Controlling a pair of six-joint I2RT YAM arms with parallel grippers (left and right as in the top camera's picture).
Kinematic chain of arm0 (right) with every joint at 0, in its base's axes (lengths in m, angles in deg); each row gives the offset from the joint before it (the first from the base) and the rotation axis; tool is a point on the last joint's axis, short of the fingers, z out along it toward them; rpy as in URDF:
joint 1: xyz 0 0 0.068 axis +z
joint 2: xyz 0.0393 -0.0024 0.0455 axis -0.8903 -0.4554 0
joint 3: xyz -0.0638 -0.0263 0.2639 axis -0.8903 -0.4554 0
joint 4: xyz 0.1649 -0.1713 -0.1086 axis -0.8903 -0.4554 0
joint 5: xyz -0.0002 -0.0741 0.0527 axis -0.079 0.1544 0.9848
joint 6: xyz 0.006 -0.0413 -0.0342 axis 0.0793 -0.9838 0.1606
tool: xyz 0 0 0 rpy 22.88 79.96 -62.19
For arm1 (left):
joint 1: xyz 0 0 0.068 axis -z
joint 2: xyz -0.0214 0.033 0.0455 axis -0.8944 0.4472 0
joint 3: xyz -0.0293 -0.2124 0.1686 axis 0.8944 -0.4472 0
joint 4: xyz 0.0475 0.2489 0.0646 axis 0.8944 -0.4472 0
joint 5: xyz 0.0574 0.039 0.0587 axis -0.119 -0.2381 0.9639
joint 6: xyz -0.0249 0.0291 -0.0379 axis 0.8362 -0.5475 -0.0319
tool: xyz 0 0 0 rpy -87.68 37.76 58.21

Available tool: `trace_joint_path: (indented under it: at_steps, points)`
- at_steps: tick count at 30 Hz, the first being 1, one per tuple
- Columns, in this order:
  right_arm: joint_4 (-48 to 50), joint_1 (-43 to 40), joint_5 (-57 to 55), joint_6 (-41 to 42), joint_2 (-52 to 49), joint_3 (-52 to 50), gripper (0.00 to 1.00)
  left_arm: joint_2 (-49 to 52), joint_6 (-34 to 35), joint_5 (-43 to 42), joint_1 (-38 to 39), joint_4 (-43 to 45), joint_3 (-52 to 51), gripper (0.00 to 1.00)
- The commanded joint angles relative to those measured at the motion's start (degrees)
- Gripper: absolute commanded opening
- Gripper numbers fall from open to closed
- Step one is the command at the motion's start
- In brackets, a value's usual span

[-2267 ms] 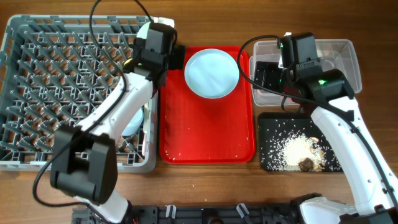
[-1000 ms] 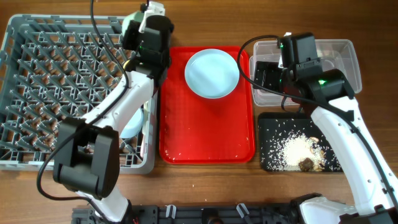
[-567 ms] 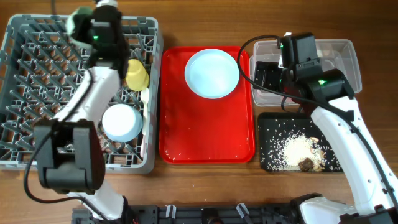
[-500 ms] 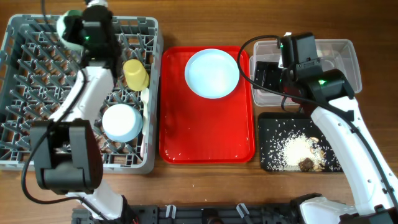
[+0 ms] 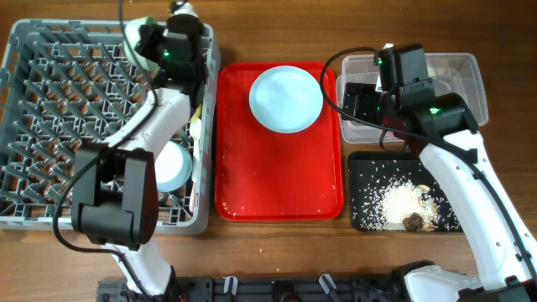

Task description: Sort waste into correct bins and load items into the dishwasher rack

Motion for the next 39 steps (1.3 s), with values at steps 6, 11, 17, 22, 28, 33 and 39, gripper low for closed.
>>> trace_joint_path:
  at_steps: [6, 11, 17, 22, 28, 33, 39]
  points:
    - [0.13, -0.17, -0.98, 0.24, -0.22, 0.59, 1.00, 2.36, 16.59, -3.34, 1.90, -13.84, -0.83, 0.12]
    - [0.13, -0.17, -0.98, 0.24, -0.22, 0.59, 1.00, 2.36, 23.98, -3.78, 7.63, -14.08, -0.83, 0.54]
    - [0.13, -0.17, -0.98, 0.22, -0.22, 0.59, 1.00, -3.10, 26.88, -5.57, 13.60, -14.93, -0.72, 0.74]
    - [0.15, -0.17, -0.98, 0.22, -0.22, 0.61, 1.00, -17.09, 49.48, -42.80, 11.63, -35.58, 4.20, 0.74]
    - [0.13, -0.17, -0.98, 0.22, -0.22, 0.61, 1.00, -17.40, 58.49, -62.27, 16.63, -40.22, 4.04, 0.24]
    - [0.13, -0.17, -0.98, 0.20, -0.22, 0.61, 1.00, -7.91, 61.26, -55.30, 18.80, -39.43, 4.04, 0.04]
    - [0.13, -0.17, -0.98, 0.20, -0.22, 0.59, 1.00, -0.83, 61.24, -54.51, 18.80, -38.97, 4.02, 0.04]
